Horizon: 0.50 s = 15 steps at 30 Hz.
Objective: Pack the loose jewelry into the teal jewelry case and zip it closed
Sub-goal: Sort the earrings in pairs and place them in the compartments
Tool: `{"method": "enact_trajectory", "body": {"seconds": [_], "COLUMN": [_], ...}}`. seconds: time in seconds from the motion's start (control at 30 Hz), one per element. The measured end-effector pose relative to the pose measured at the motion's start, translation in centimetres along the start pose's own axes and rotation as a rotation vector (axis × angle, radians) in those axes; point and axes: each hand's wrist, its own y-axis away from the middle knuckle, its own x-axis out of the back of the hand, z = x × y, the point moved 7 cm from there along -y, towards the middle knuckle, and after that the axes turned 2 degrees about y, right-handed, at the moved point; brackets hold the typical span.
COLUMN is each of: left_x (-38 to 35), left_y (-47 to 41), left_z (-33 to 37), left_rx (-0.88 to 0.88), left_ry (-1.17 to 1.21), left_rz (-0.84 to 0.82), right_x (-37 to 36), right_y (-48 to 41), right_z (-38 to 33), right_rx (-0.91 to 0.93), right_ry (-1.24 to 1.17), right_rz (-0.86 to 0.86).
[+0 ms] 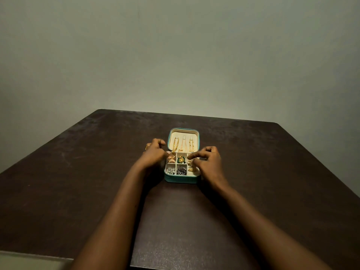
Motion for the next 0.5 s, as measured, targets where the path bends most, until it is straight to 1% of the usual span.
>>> {"method": "enact_trajectory", "body": {"seconds": [0.07,0.13,0.27,0.4,0.5], "left_x": [0.8,0.9,0.2,0.1,0.1], "left_y": [-0.6,-0.5,0.1,0.3,0.5], "left_z": [-0.2,-0.2,-0.6,-0.8,-0.5], "left_rx": [-0.016,-0.024,-0.004,0.01,-0.011], "left_ry": [-0.004,-0.026,-0.028,0.046,0.055], "left_rz": [0.105,0.159,0.168,0.2,0.242], "right_x": [0.4,0.7,1.0,0.6,0.7], "right_y": [-0.4,-0.7,-1.2,-1.8,-2.1], "right_z": [0.6,1.2,2.4,3.7,4.1], "right_rx": [-0.052,-0.086,-0.107,-0.128,-0.136], "right_ry": [-0.093,-0.132,-0.114,-0.102,-0.116], "right_rz": [0.034,0.065,0.105,0.073,0.082]}}
